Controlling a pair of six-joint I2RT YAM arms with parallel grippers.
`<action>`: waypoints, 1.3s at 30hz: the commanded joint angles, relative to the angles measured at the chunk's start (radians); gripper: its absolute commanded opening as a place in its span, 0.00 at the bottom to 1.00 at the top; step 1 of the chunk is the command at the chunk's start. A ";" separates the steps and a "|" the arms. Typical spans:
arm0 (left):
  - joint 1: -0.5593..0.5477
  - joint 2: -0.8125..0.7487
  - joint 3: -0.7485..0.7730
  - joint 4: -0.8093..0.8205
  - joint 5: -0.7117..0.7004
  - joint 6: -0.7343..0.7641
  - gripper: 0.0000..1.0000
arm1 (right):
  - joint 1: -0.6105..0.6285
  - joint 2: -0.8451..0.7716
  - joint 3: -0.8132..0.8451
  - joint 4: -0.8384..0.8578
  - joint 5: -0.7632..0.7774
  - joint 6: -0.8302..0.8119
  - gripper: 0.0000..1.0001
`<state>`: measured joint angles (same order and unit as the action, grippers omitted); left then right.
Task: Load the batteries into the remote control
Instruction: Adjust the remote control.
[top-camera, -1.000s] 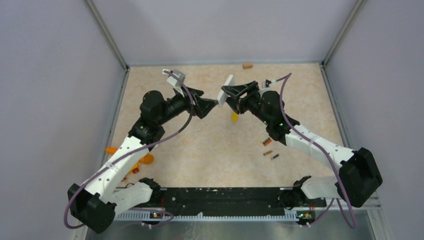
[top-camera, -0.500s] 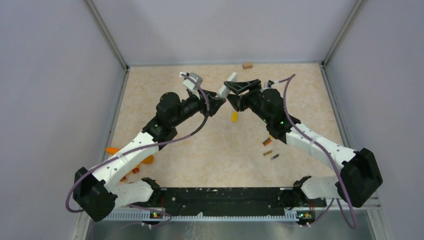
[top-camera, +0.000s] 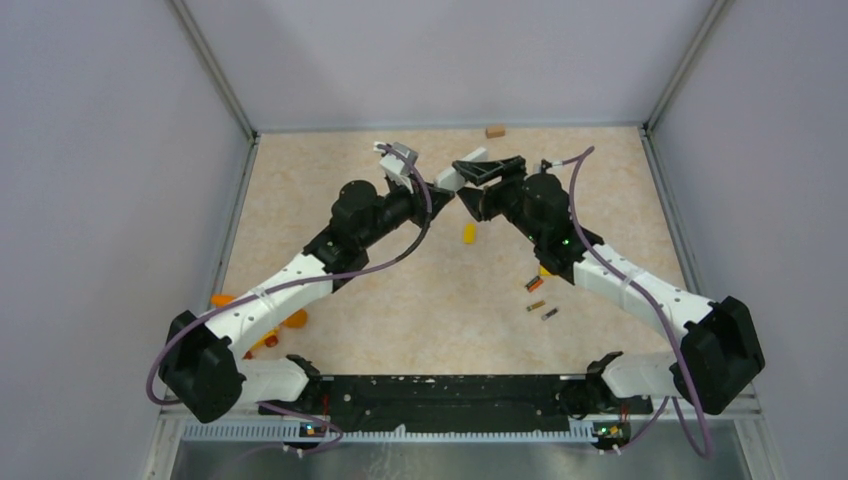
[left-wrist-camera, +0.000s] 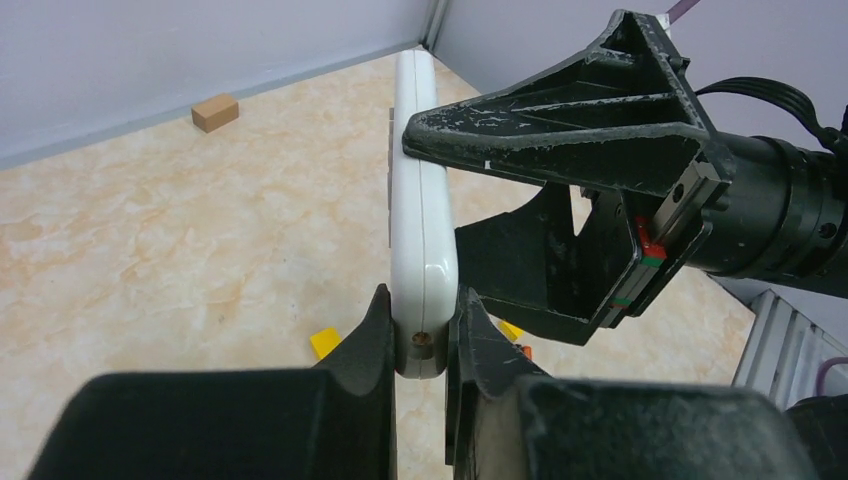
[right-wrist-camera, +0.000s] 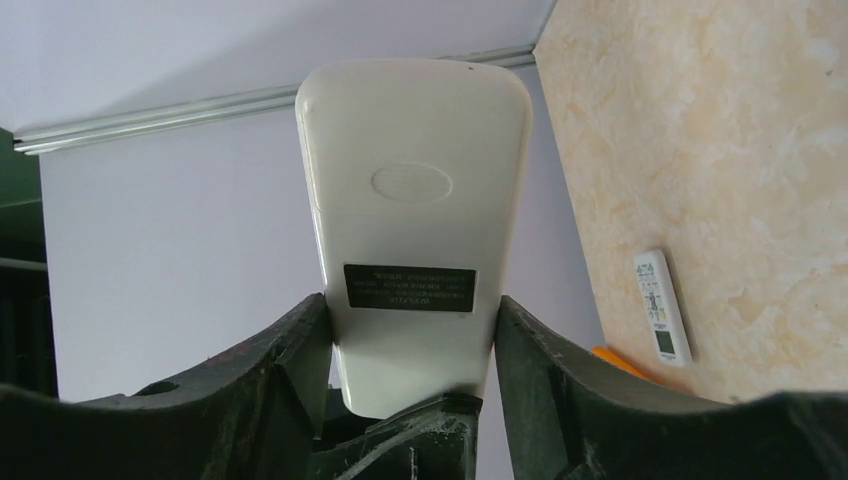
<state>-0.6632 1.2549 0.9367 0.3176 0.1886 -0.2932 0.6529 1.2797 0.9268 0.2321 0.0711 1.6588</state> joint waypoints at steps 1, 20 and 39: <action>-0.002 0.006 0.068 0.046 -0.013 -0.029 0.00 | -0.016 -0.014 0.067 0.049 -0.060 -0.094 0.66; 0.275 -0.023 0.253 -0.242 0.625 0.017 0.00 | -0.227 -0.325 -0.029 -0.025 -0.436 -0.972 0.97; 0.276 -0.194 0.213 -0.187 1.025 -0.002 0.00 | -0.227 -0.256 0.091 0.023 -1.022 -1.188 0.73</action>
<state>-0.3836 1.0828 1.1538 0.0277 1.1225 -0.2703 0.4290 1.0225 1.0199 0.1219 -0.7769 0.4641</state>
